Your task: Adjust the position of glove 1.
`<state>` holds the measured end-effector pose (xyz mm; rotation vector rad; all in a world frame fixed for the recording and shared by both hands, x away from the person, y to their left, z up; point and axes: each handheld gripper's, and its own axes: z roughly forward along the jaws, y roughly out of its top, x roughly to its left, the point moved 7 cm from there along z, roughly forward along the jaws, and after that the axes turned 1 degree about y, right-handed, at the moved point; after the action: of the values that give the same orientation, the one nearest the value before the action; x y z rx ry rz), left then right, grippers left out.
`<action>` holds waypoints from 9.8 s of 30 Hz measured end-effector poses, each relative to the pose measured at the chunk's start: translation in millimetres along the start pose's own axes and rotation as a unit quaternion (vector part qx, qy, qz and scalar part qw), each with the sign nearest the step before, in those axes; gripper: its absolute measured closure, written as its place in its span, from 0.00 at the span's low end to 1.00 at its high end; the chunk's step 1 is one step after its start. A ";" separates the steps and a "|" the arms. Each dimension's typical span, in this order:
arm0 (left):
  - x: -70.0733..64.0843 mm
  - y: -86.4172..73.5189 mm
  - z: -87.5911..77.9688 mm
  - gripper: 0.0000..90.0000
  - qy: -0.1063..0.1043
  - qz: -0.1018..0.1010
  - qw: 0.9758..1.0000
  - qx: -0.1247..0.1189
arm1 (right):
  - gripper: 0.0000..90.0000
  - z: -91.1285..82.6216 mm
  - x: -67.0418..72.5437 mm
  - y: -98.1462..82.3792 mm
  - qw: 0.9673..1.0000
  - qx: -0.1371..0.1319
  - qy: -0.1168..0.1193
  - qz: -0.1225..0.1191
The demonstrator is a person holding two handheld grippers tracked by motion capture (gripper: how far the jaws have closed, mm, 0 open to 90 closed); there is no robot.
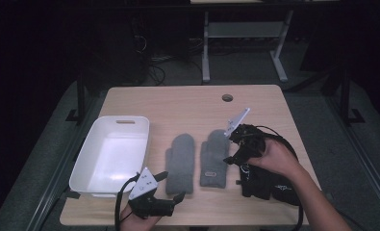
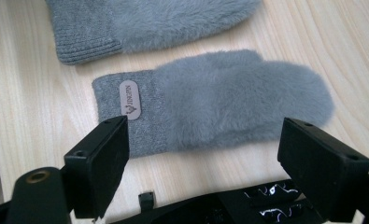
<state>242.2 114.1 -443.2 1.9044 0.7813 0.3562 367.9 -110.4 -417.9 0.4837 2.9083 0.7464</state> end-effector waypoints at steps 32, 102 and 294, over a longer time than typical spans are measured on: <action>0.4 -0.7 0.3 0.17 -0.001 0.000 1.000 0.002 | 0.28 52.9 -9.2 6.7 0.998 0.058 0.031 -0.009; 11.9 3.7 -9.5 0.17 0.027 -0.031 0.999 -0.022 | 0.93 28.6 26.7 60.0 0.997 0.063 0.025 -0.027; 30.8 -14.0 88.3 0.37 -0.105 -0.275 0.940 0.174 | 0.85 70.0 -48.3 -30.5 0.933 -0.125 0.103 0.322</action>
<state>309.3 76.9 -498.4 1.9002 1.2442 -0.3491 417.2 -119.8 -493.0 1.4364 2.7557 1.2866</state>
